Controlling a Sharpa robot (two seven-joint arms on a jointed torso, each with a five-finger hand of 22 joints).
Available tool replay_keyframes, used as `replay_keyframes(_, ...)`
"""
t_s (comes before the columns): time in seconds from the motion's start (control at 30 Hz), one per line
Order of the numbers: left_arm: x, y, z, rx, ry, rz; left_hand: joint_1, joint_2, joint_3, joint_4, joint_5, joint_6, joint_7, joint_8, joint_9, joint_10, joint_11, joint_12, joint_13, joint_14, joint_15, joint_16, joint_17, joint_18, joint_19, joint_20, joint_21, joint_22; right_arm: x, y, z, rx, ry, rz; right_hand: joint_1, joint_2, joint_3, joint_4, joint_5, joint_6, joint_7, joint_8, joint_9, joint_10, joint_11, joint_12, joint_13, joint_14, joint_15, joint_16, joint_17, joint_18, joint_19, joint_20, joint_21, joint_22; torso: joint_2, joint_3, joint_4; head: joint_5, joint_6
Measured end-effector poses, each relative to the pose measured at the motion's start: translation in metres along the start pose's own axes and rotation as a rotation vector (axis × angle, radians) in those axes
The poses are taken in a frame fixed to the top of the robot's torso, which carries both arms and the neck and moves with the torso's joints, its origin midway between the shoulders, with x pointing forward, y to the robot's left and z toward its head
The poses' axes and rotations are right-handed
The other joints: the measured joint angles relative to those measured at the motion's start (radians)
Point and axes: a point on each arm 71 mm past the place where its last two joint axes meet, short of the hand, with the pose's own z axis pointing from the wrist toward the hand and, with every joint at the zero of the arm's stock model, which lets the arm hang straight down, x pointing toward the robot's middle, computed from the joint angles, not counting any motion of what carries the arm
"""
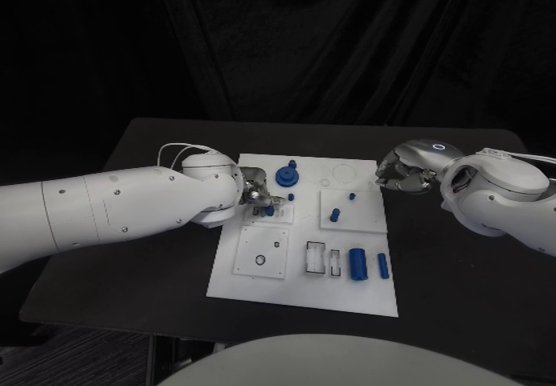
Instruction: Assemble the parts on the task board
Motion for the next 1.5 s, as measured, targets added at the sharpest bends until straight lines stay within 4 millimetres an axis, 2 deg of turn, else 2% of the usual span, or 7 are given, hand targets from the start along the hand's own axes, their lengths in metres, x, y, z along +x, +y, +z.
replay_keyframes(0.13, 0.0005, 0.0009, 0.0001, 0.000, -0.002, -0.003, 0.011, 0.011, -0.009, -0.003, 0.026, 0.016, -0.007, 0.019, 0.018, 0.000, -0.006, 0.000, 0.000, 0.000, 0.000, 0.000, 0.000, 0.000, 0.000, 0.000, 0.000, 0.000, 0.0001, -0.0001, 0.0000, 0.001, 0.001, 0.000, 0.000, 0.000, 0.000, 0.000, 0.000, 0.000, 0.000, 0.000, 0.000, 0.000, 0.000, 0.000, 0.000, 0.000, 0.000, 0.000, 0.000, 0.000, 0.000, 0.000, 0.000, 0.001, 0.000, 0.0000, 0.0000, 0.001, 0.000)
replay_keyframes(0.37, 0.0007, 0.0023, 0.0000, -0.001, -0.005, -0.006, 0.027, 0.013, -0.015, -0.004, 0.039, 0.026, -0.012, 0.049, 0.057, 0.001, -0.014, 0.000, 0.000, 0.000, -0.008, 0.000, 0.000, 0.000, 0.000, -0.008, 0.000, 0.000, 0.0003, -0.0003, 0.0000, 0.003, 0.002, 0.000, 0.000, 0.000, 0.000, 0.000, 0.000, 0.000, 0.000, 0.000, 0.000, 0.000, 0.000, 0.000, 0.000, 0.000, 0.000, 0.000, 0.000, 0.000, 0.000, 0.000, 0.000, 0.001, 0.000, 0.0001, 0.0000, 0.001, 0.000)
replay_keyframes(0.47, 0.0006, 0.0026, -0.0001, 0.000, -0.008, -0.008, 0.042, 0.016, -0.019, -0.008, 0.059, 0.026, -0.012, 0.065, 0.079, 0.001, -0.014, 0.000, 0.000, -0.002, -0.010, 0.000, 0.000, 0.000, -0.003, -0.010, 0.000, 0.000, 0.0003, -0.0005, -0.0001, 0.004, 0.003, 0.000, 0.000, 0.000, 0.000, 0.000, 0.000, 0.000, 0.000, 0.000, 0.000, 0.000, 0.000, 0.000, 0.000, 0.000, 0.000, 0.000, 0.000, 0.000, 0.000, 0.000, 0.000, 0.000, 0.000, 0.0001, 0.0000, 0.001, 0.000)
replay_keyframes(0.8, 0.0000, 0.0013, -0.0009, 0.013, -0.023, -0.019, 0.058, 0.013, -0.022, -0.011, 0.073, 0.023, -0.016, 0.084, 0.113, 0.001, -0.020, 0.000, 0.000, 0.000, -0.015, 0.000, 0.000, 0.000, 0.000, -0.015, 0.000, 0.000, 0.0006, -0.0007, -0.0002, 0.006, 0.005, -0.001, 0.000, 0.000, 0.000, 0.000, 0.000, 0.004, 0.004, 0.000, -0.001, 0.000, 0.000, 0.000, 0.000, 0.000, 0.000, 0.000, 0.000, 0.000, 0.000, 0.000, 0.000, 0.000, 0.000, -0.0003, 0.0000, 0.002, 0.000)
replay_keyframes(0.9, -0.0003, 0.0006, -0.0012, 0.019, -0.030, -0.023, 0.072, 0.011, -0.026, -0.015, 0.090, 0.026, -0.020, 0.096, 0.126, -0.002, -0.024, 0.000, 0.000, -0.003, -0.017, 0.000, 0.000, 0.000, -0.001, -0.015, 0.000, 0.000, 0.0007, -0.0008, -0.0002, 0.006, 0.006, -0.001, 0.000, 0.000, 0.000, 0.000, 0.000, 0.004, 0.004, 0.000, -0.001, 0.000, 0.000, 0.000, 0.000, 0.000, 0.000, 0.000, 0.000, 0.000, 0.000, 0.000, 0.000, 0.000, 0.000, -0.0004, 0.0001, 0.002, 0.000)
replay_keyframes(1.5, -0.0002, -0.0002, -0.0015, 0.023, -0.032, -0.025, 0.087, 0.011, -0.027, -0.019, 0.114, 0.026, -0.027, 0.103, 0.145, 0.002, -0.027, 0.000, 0.000, 0.000, -0.022, 0.000, 0.001, 0.000, 0.000, -0.022, 0.000, 0.000, 0.0014, -0.0009, -0.0004, 0.009, 0.010, -0.001, 0.000, 0.000, 0.000, 0.000, 0.000, 0.004, 0.004, 0.000, -0.001, 0.000, 0.000, 0.001, 0.000, 0.000, 0.000, 0.000, 0.000, 0.000, 0.000, 0.000, -0.005, 0.000, 0.000, 0.0000, 0.0000, 0.005, 0.000)
